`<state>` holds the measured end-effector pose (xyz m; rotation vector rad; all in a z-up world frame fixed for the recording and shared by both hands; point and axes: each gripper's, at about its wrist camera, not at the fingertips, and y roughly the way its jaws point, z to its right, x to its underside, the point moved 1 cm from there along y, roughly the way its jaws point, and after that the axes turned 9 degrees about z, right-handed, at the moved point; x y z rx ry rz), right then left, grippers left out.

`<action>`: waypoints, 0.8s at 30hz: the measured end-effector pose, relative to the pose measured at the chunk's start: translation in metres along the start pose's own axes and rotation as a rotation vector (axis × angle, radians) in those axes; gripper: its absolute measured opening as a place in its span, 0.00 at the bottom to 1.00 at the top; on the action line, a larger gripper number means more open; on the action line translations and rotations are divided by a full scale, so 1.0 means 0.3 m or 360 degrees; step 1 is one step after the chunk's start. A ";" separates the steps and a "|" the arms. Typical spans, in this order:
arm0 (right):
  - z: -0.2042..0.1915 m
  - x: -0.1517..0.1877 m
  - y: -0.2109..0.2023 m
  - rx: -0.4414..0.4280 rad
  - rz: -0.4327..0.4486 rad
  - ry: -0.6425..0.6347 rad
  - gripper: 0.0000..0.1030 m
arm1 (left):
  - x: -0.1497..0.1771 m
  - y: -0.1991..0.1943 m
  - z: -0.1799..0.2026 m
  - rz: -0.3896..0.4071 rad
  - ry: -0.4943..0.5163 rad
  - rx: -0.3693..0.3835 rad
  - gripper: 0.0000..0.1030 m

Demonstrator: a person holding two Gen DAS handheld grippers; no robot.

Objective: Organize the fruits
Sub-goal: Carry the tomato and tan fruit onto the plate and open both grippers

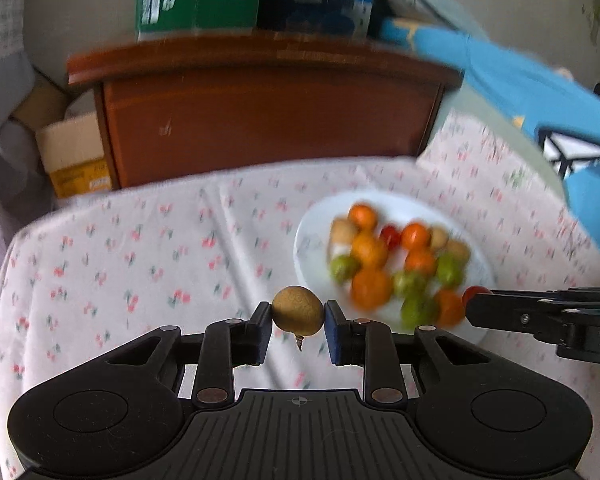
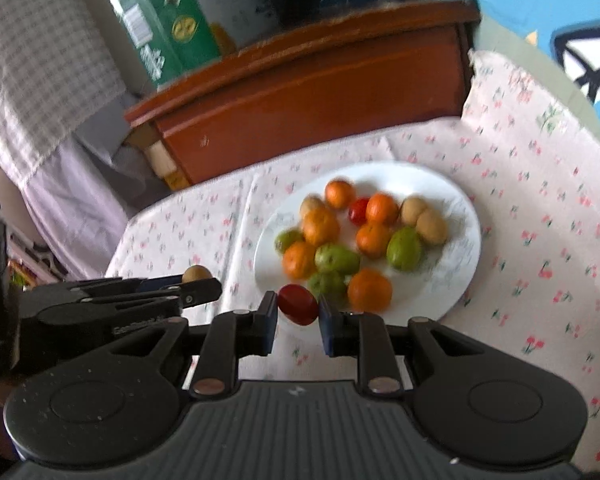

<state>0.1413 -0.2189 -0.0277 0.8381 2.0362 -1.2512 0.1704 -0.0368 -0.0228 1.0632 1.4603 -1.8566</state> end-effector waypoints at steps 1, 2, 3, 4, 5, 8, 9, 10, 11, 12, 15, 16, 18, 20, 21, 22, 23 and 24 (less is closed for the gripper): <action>0.002 -0.014 -0.004 0.0012 0.0025 -0.0004 0.21 | -0.018 -0.003 0.009 0.0029 0.0000 0.0006 0.25; 0.005 -0.029 -0.010 0.0024 0.0051 -0.0007 0.21 | -0.034 -0.002 0.015 0.0049 -0.0005 0.0017 0.25; 0.010 -0.044 -0.015 0.0033 0.0077 -0.0002 0.21 | -0.047 -0.001 0.021 0.0067 -0.0014 0.0033 0.25; 0.018 -0.058 -0.018 0.0038 0.0097 0.0013 0.21 | -0.061 0.001 0.030 0.0086 -0.0020 0.0049 0.25; 0.025 -0.071 -0.022 0.0042 0.0115 0.0033 0.21 | -0.070 0.003 0.039 0.0098 -0.0019 0.0055 0.25; 0.039 -0.096 -0.028 0.0058 0.0154 0.0053 0.21 | -0.091 0.018 0.063 0.0110 -0.0017 0.0066 0.25; 0.042 -0.102 -0.029 0.0064 0.0162 0.0055 0.21 | -0.096 0.024 0.068 0.0109 -0.0019 0.0072 0.25; 0.047 -0.106 -0.027 0.0069 0.0165 0.0063 0.21 | -0.101 0.032 0.076 0.0108 -0.0020 0.0078 0.25; 0.051 -0.109 -0.024 0.0075 0.0166 0.0072 0.21 | -0.105 0.038 0.081 0.0106 -0.0018 0.0081 0.25; 0.055 -0.110 -0.020 0.0081 0.0163 0.0084 0.21 | -0.107 0.042 0.085 0.0105 -0.0014 0.0083 0.25; 0.061 -0.109 -0.009 0.0109 0.0158 0.0105 0.21 | -0.111 0.059 0.104 0.0099 0.0006 0.0091 0.25; 0.061 -0.110 -0.006 0.0117 0.0156 0.0108 0.21 | -0.112 0.068 0.109 0.0092 0.0012 0.0094 0.25; 0.063 -0.111 0.002 0.0137 0.0150 0.0115 0.21 | -0.112 0.087 0.117 0.0074 0.0025 0.0091 0.25; 0.068 -0.109 0.013 0.0167 0.0141 0.0129 0.21 | -0.109 0.105 0.121 0.0056 0.0029 0.0088 0.25; 0.073 -0.108 0.021 0.0182 0.0135 0.0147 0.21 | -0.108 0.114 0.122 0.0046 0.0028 0.0089 0.25; 0.078 -0.106 0.028 0.0191 0.0126 0.0170 0.21 | -0.109 0.125 0.125 0.0035 0.0028 0.0092 0.25; 0.084 -0.105 0.037 0.0198 0.0114 0.0196 0.21 | -0.109 0.133 0.126 0.0029 0.0029 0.0092 0.25; 0.087 -0.102 0.044 0.0203 0.0107 0.0212 0.21 | -0.110 0.142 0.129 0.0024 0.0030 0.0089 0.25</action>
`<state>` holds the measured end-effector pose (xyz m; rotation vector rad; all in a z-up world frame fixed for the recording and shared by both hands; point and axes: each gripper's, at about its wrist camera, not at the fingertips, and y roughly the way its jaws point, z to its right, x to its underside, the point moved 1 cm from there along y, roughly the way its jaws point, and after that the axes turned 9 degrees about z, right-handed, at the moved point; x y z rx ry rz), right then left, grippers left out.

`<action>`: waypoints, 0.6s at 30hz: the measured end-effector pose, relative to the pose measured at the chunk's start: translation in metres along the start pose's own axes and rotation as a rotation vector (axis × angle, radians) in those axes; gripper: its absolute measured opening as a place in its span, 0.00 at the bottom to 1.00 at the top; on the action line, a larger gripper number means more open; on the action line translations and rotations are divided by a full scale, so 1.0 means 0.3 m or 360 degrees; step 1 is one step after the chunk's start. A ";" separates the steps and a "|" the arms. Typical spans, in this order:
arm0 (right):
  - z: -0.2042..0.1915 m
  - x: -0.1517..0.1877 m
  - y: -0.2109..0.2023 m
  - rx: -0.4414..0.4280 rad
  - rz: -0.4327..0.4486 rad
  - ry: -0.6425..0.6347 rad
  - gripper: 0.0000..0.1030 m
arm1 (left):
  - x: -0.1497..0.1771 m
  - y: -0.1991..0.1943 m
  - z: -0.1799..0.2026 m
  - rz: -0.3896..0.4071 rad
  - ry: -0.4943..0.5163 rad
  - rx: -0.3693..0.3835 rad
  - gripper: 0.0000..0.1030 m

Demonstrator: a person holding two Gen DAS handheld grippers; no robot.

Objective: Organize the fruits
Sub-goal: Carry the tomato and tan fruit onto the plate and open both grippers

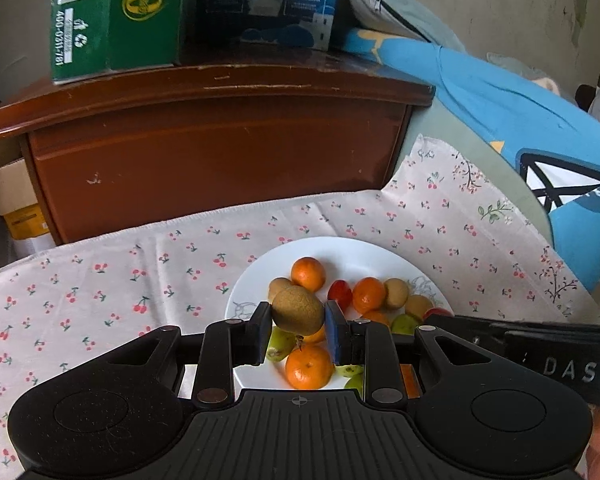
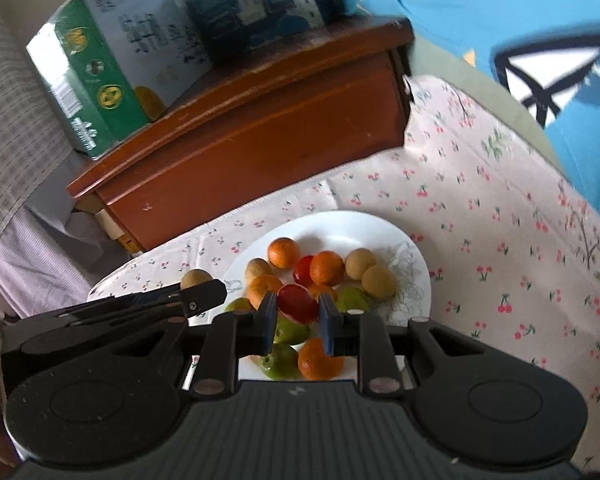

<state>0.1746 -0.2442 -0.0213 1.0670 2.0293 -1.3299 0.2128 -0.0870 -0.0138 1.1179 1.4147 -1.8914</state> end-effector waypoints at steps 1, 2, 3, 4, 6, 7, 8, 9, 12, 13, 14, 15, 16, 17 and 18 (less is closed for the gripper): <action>0.002 0.002 0.007 0.0010 -0.0006 0.0010 0.21 | -0.001 0.009 0.001 -0.0004 -0.0001 -0.0002 0.25; 0.004 0.004 0.015 0.0021 -0.0010 0.0015 0.21 | -0.003 0.014 0.001 -0.0005 -0.0004 0.0001 0.25; 0.006 0.005 0.021 0.0032 -0.0014 0.0021 0.21 | -0.004 0.020 0.001 -0.0008 -0.0007 0.0003 0.25; 0.010 0.007 0.028 0.0040 -0.0020 0.0034 0.21 | -0.005 0.028 0.001 -0.0014 -0.0011 0.0003 0.25; 0.019 0.009 0.040 0.0053 -0.0033 0.0067 0.21 | -0.005 0.040 0.002 -0.0033 -0.0015 0.0000 0.25; 0.023 0.010 0.046 0.0056 -0.0039 0.0080 0.21 | -0.003 0.047 0.002 -0.0043 -0.0015 0.0000 0.25; 0.026 0.012 0.051 0.0060 -0.0043 0.0086 0.21 | -0.002 0.053 0.005 -0.0052 -0.0013 0.0000 0.25; 0.027 0.013 0.055 0.0066 -0.0046 0.0087 0.21 | 0.000 0.060 0.006 -0.0063 -0.0009 -0.0003 0.25; 0.034 0.016 0.072 0.0075 -0.0065 0.0111 0.22 | 0.001 0.074 0.009 -0.0087 -0.0007 -0.0013 0.25; 0.038 0.017 0.075 0.0081 -0.0071 0.0130 0.23 | 0.001 0.075 0.011 -0.0087 -0.0009 -0.0013 0.25; 0.041 0.017 0.076 0.0084 -0.0071 0.0145 0.25 | 0.000 0.074 0.012 -0.0081 -0.0009 -0.0018 0.26; 0.044 0.016 0.077 0.0087 -0.0067 0.0153 0.25 | -0.003 0.072 0.014 -0.0076 -0.0004 -0.0024 0.27; 0.044 0.014 0.075 0.0092 -0.0060 0.0156 0.25 | -0.008 0.071 0.018 -0.0073 0.0004 -0.0026 0.27; 0.044 0.010 0.072 0.0097 -0.0049 0.0155 0.25 | -0.012 0.067 0.020 -0.0068 0.0009 -0.0025 0.27; 0.043 0.006 0.069 0.0101 -0.0036 0.0153 0.25 | -0.016 0.065 0.022 -0.0066 0.0011 -0.0022 0.27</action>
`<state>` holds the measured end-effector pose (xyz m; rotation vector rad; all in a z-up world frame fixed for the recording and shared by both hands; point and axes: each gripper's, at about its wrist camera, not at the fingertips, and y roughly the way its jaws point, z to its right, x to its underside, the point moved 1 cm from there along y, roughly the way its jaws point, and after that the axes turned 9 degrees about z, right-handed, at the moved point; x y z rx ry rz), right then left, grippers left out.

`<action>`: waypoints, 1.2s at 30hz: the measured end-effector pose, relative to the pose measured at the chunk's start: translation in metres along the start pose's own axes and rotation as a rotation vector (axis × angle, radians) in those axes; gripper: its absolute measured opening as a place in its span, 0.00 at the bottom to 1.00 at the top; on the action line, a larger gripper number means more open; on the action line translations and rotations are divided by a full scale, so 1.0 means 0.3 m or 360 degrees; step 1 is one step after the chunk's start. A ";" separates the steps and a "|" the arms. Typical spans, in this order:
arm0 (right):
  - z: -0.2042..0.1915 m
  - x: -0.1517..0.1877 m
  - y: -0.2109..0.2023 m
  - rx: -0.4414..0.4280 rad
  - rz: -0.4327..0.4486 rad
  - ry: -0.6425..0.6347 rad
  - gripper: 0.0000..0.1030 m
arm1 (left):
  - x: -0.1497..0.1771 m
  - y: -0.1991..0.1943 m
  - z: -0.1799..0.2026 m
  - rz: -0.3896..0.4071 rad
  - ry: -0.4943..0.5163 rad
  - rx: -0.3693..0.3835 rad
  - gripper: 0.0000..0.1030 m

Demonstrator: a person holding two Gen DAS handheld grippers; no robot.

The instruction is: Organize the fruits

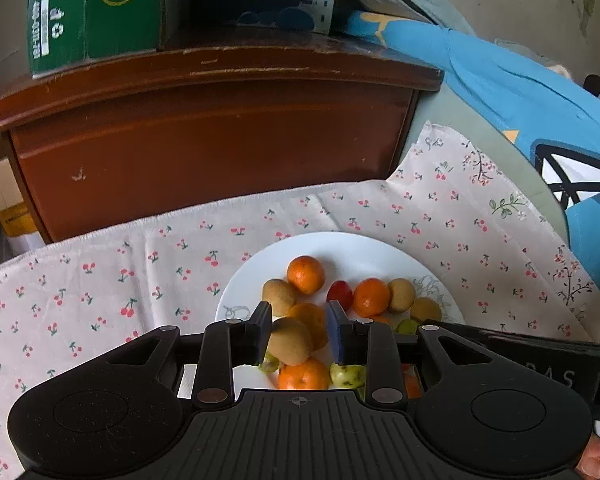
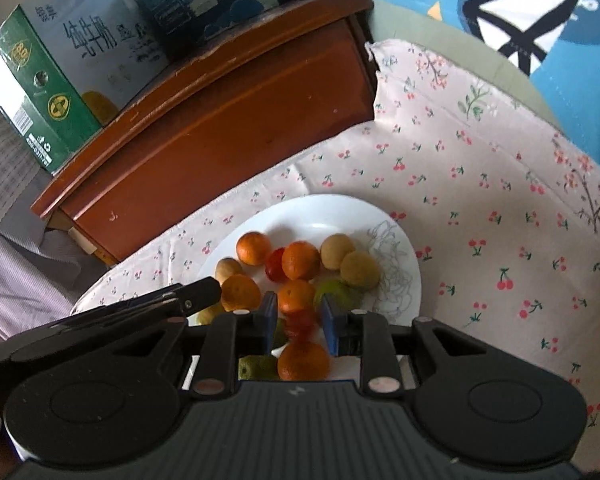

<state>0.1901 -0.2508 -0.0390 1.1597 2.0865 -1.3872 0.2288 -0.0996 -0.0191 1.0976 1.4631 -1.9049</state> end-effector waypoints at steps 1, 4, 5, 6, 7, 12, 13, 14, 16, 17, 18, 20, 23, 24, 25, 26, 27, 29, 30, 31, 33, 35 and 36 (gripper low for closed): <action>-0.001 -0.004 -0.004 0.0000 0.0010 -0.0003 0.25 | -0.004 -0.005 0.002 -0.0001 -0.0001 -0.0002 0.33; -0.005 -0.014 -0.013 -0.0004 0.0036 -0.0006 0.27 | -0.014 -0.025 0.008 0.0017 0.0009 -0.0056 0.56; -0.007 -0.017 -0.016 -0.0001 0.0040 -0.0008 0.29 | -0.018 -0.032 0.010 0.0027 0.0024 -0.0077 0.57; -0.008 -0.020 -0.017 0.0006 0.0046 -0.0012 0.30 | -0.023 -0.040 0.011 0.0029 0.0036 -0.0095 0.60; -0.008 -0.023 -0.019 0.0009 0.0049 -0.0018 0.32 | -0.028 -0.046 0.008 0.0025 0.0032 -0.0107 0.63; -0.012 -0.038 -0.033 0.0013 0.0044 -0.0015 0.36 | -0.054 -0.091 -0.010 0.0027 -0.0020 -0.0144 0.75; -0.013 -0.041 -0.038 0.0013 0.0044 -0.0014 0.37 | -0.060 -0.102 -0.011 0.0029 -0.0022 -0.0152 0.77; -0.015 -0.044 -0.046 0.0014 0.0048 -0.0016 0.40 | -0.065 -0.113 -0.010 0.0029 -0.0023 -0.0168 0.79; -0.020 -0.051 -0.059 0.0017 0.0052 -0.0027 0.43 | -0.077 -0.137 -0.007 0.0037 -0.0024 -0.0197 0.86; -0.023 -0.054 -0.067 0.0019 0.0054 -0.0033 0.45 | -0.082 -0.149 -0.006 0.0044 -0.0022 -0.0202 0.87; -0.025 -0.057 -0.075 0.0018 0.0056 -0.0038 0.46 | -0.086 -0.162 -0.004 0.0052 -0.0021 -0.0203 0.88; -0.031 -0.063 -0.092 0.0019 0.0064 -0.0044 0.52 | -0.096 -0.188 0.000 0.0060 -0.0026 -0.0212 0.89; -0.050 -0.072 -0.119 0.0053 0.0070 -0.0090 0.59 | -0.109 -0.224 0.006 0.0051 -0.0040 -0.0227 0.91; -0.054 -0.074 -0.128 0.0059 0.0080 -0.0109 0.60 | -0.111 -0.233 0.007 0.0050 -0.0039 -0.0233 0.92; -0.061 -0.076 -0.139 0.0062 0.0090 -0.0129 0.62 | -0.113 -0.244 0.010 0.0047 -0.0035 -0.0243 0.93; -0.065 -0.078 -0.148 0.0065 0.0094 -0.0142 0.64 | -0.113 -0.252 0.011 0.0041 -0.0033 -0.0256 0.94; -0.068 -0.079 -0.156 0.0072 0.0096 -0.0151 0.65 | -0.113 -0.259 0.011 0.0033 -0.0032 -0.0270 0.97; -0.069 -0.078 -0.174 0.0081 0.0098 -0.0158 0.69 | -0.112 -0.270 0.009 0.0019 -0.0035 -0.0287 0.97; -0.067 -0.076 -0.182 0.0085 0.0096 -0.0156 0.69 | -0.111 -0.275 0.007 0.0013 -0.0037 -0.0290 0.97; -0.065 -0.074 -0.190 0.0091 0.0093 -0.0151 0.72 | -0.110 -0.280 0.006 0.0007 -0.0036 -0.0298 0.97; -0.059 -0.069 -0.208 0.0101 0.0083 -0.0140 0.75 | -0.105 -0.287 0.005 -0.0013 -0.0032 -0.0324 0.97; -0.054 -0.061 -0.230 0.0099 0.0083 -0.0137 0.79 | -0.092 -0.301 0.004 -0.0040 -0.0029 -0.0346 0.97; -0.054 -0.057 -0.240 0.0102 0.0083 -0.0141 0.80 | -0.081 -0.310 0.004 -0.0046 -0.0026 -0.0350 0.97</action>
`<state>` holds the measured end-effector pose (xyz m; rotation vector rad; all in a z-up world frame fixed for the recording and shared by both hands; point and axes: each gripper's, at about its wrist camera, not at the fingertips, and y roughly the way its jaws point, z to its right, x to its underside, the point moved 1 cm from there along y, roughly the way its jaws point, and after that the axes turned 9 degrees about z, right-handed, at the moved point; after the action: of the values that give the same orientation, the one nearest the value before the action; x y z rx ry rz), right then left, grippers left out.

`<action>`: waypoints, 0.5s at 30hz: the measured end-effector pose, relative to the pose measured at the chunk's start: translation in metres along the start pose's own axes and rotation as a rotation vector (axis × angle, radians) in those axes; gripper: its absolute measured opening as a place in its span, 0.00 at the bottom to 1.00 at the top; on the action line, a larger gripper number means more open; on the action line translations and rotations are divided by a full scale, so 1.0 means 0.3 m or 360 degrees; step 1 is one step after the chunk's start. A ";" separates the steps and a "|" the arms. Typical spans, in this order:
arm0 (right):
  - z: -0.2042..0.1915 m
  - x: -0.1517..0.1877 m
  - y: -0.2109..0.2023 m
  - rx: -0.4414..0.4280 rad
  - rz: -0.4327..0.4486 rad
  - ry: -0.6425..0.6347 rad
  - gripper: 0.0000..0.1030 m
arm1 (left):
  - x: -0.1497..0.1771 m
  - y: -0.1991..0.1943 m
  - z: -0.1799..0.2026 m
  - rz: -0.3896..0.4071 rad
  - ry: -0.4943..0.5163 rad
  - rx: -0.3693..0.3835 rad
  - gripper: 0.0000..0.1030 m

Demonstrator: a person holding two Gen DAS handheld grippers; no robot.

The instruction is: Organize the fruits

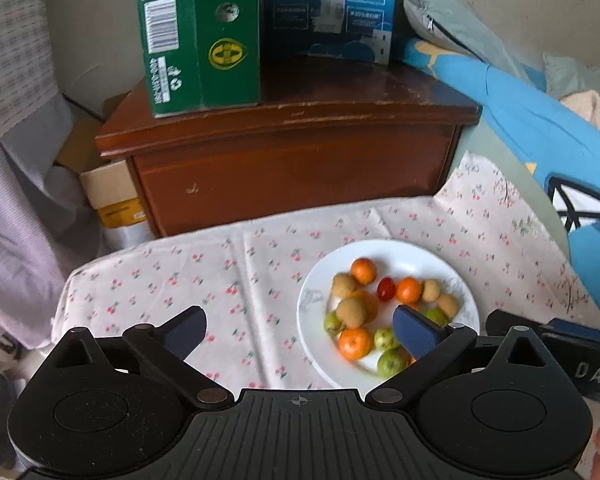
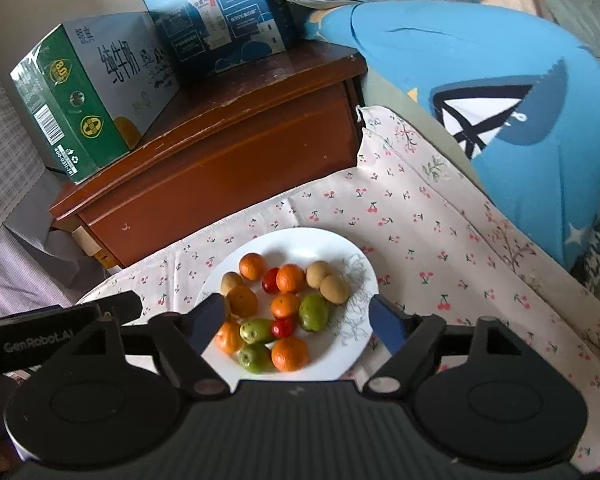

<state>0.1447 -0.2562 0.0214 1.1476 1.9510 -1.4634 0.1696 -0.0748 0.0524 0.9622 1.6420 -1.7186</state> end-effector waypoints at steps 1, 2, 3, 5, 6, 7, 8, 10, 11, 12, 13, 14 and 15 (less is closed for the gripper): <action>0.000 0.004 -0.009 0.0006 -0.0003 -0.0006 0.82 | 0.013 -0.008 -0.003 -0.0005 0.0004 -0.0006 0.97; -0.002 0.010 -0.016 0.0013 -0.0007 -0.0013 0.84 | 0.022 -0.013 -0.005 -0.0011 0.0006 -0.0012 0.97; -0.004 0.016 -0.023 0.0020 -0.0014 -0.0022 0.84 | 0.032 -0.019 -0.008 -0.0021 0.0008 -0.0018 0.97; -0.010 0.031 -0.032 0.0036 -0.0041 -0.0045 0.87 | 0.048 -0.031 -0.011 -0.0046 0.0008 -0.0019 0.98; -0.014 0.038 -0.036 0.0040 -0.0053 -0.0060 0.88 | 0.058 -0.038 -0.015 -0.0056 0.0001 -0.0018 0.98; -0.017 0.044 -0.039 0.0046 -0.0067 -0.0077 0.90 | 0.066 -0.042 -0.018 -0.0064 -0.0005 -0.0021 0.98; -0.021 0.051 -0.043 0.0058 -0.0082 -0.0095 0.92 | 0.075 -0.047 -0.024 -0.0078 -0.0019 -0.0035 0.98; -0.025 0.063 -0.050 0.0082 -0.0104 -0.0120 0.93 | 0.086 -0.047 -0.034 -0.0110 -0.0051 -0.0061 0.98; -0.026 0.069 -0.054 0.0095 -0.0111 -0.0129 0.93 | 0.089 -0.046 -0.039 -0.0125 -0.0063 -0.0069 0.98; -0.025 0.075 -0.058 0.0108 -0.0116 -0.0134 0.93 | 0.092 -0.044 -0.044 -0.0139 -0.0071 -0.0073 0.98; -0.025 0.081 -0.060 0.0117 -0.0124 -0.0137 0.94 | 0.097 -0.041 -0.047 -0.0153 -0.0065 -0.0083 0.98; -0.024 0.087 -0.059 0.0125 -0.0138 -0.0142 0.94 | 0.101 -0.038 -0.047 -0.0164 -0.0050 -0.0102 0.98; -0.023 0.094 -0.056 0.0133 -0.0156 -0.0150 0.94 | 0.106 -0.033 -0.046 -0.0172 -0.0032 -0.0126 0.98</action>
<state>0.1161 -0.2415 0.0122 1.0105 1.9219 -1.6332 0.1447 -0.0580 0.0326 0.8304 1.7633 -1.7135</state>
